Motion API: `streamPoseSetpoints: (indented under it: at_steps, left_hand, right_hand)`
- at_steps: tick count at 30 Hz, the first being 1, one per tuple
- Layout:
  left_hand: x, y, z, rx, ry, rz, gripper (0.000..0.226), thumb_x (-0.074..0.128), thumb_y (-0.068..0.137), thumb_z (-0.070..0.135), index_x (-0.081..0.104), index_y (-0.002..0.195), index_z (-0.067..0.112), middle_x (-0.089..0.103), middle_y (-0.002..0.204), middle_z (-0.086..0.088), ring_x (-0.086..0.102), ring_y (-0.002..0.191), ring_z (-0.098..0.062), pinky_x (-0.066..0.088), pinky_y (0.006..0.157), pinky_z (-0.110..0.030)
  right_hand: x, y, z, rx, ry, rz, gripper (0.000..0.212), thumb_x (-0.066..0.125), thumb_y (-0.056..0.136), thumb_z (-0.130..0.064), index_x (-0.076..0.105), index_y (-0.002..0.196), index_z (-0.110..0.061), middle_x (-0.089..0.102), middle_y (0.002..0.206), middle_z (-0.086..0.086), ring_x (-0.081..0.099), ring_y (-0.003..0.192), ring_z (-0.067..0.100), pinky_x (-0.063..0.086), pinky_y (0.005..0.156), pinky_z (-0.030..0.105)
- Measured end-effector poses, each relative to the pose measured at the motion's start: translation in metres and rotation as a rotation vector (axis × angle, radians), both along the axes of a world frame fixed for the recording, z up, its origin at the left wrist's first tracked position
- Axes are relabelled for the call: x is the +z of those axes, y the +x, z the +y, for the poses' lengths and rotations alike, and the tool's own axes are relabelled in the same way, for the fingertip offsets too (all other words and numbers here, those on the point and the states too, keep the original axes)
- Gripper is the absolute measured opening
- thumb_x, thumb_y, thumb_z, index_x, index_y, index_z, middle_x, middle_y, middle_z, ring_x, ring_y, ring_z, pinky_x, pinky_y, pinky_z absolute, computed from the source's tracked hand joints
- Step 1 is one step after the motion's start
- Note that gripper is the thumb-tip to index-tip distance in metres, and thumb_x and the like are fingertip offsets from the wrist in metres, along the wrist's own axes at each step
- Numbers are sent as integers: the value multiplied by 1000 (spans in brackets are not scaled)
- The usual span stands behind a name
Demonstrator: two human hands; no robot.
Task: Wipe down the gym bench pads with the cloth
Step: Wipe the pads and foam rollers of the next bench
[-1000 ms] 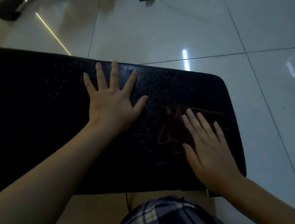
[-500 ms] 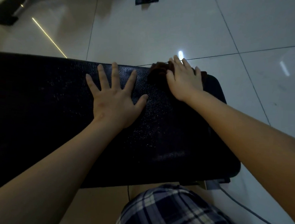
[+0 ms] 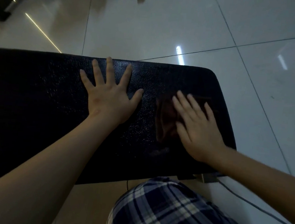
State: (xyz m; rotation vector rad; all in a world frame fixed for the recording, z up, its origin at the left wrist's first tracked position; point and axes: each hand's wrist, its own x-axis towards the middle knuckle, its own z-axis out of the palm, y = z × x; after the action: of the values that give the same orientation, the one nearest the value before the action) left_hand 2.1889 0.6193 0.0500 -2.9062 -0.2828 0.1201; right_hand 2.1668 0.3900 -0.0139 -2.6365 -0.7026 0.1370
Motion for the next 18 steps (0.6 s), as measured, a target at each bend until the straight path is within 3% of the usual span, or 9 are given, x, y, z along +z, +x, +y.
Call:
streamPoseSetpoints:
  at_steps: [4, 9, 14, 18]
  left_hand:
    - [0, 0, 1, -5, 16, 7, 78, 5, 87, 74, -5, 156, 39, -12, 164, -13, -13, 149, -42, -5, 115, -66]
    - [3, -1, 1, 9, 11, 18, 78, 6, 87, 75, -4, 156, 39, -12, 164, -13, -14, 149, -42, -6, 115, -66]
    - [2, -2, 1, 1, 11, 17, 78, 6, 87, 75, -3, 156, 40, -12, 164, -12, -13, 149, -41, -6, 116, -65]
    - [1, -2, 2, -5, -2, -6, 78, 8, 87, 75, 0, 156, 40, -10, 165, -12, -11, 149, -41, -5, 116, -65]
  right_hand:
    - [7, 80, 30, -242, -39, 85, 59, 17, 100, -40, 6, 156, -27, -4, 163, -9, -5, 150, 14, 0, 120, 50]
    - [10, 140, 46, -325, -54, 169, 55, 18, 102, -39, 17, 155, -25, 4, 164, -5, -1, 150, 21, 0, 118, 57]
    - [9, 118, 35, -291, -35, 158, 56, 19, 101, -37, 11, 156, -26, 1, 164, -7, -2, 150, 18, -4, 119, 54]
    - [4, 36, -5, -168, -12, 118, 67, 14, 90, -42, 8, 155, -29, -1, 163, -12, -4, 150, 11, -4, 120, 48]
